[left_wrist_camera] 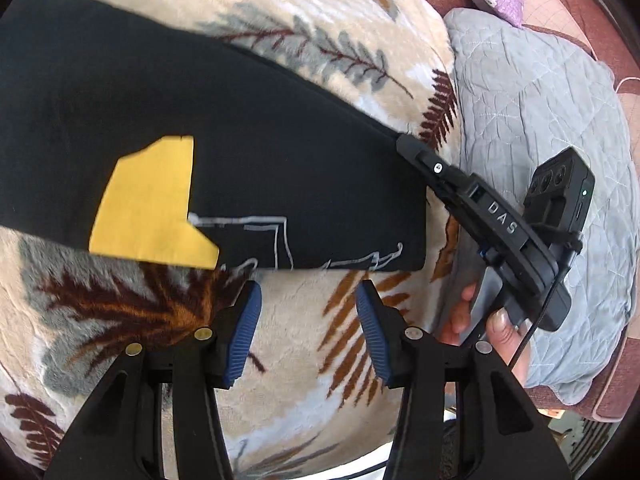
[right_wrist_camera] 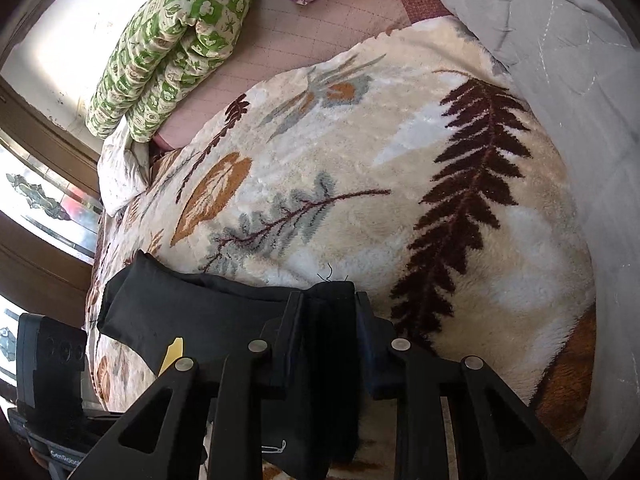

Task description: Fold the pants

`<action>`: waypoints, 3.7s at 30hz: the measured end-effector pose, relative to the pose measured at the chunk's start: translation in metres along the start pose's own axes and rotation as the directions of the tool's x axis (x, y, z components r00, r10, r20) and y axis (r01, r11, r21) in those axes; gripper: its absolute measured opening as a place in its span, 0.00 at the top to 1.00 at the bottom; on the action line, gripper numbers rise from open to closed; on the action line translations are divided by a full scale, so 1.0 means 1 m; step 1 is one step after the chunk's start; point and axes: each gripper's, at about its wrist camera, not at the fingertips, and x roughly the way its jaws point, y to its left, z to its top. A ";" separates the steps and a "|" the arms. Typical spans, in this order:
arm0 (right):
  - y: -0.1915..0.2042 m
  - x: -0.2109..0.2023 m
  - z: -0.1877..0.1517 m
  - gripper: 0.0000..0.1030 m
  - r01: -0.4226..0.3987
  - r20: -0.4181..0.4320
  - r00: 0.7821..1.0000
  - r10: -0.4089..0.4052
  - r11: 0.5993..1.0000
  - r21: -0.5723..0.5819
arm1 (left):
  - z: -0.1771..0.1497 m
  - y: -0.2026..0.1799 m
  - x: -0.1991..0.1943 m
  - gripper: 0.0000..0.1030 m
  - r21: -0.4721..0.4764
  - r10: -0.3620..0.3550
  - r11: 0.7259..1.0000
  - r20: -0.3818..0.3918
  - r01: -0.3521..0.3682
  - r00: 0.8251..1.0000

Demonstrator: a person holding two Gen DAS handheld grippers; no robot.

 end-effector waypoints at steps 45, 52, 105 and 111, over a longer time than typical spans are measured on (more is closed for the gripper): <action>-0.002 0.000 0.008 0.81 -0.007 -0.058 0.998 0.013 0.994 0.105 | 0.024 -0.014 0.032 0.94 -0.133 -0.185 0.974 0.007 0.184 0.983; 0.032 -0.030 0.011 0.82 -0.006 -0.016 1.000 0.007 0.997 0.073 | 0.023 0.000 0.001 0.94 -0.150 -0.241 0.959 0.024 0.242 0.970; 0.192 0.042 -0.109 0.42 -0.396 0.215 0.918 0.334 0.750 0.529 | 0.043 0.253 -0.173 0.84 -0.302 -0.107 0.940 0.172 0.156 0.979; 0.181 0.084 -0.135 0.38 -0.484 0.292 0.870 0.398 0.571 0.663 | 0.058 0.236 -0.164 0.54 -0.195 -0.057 0.977 0.129 0.082 0.990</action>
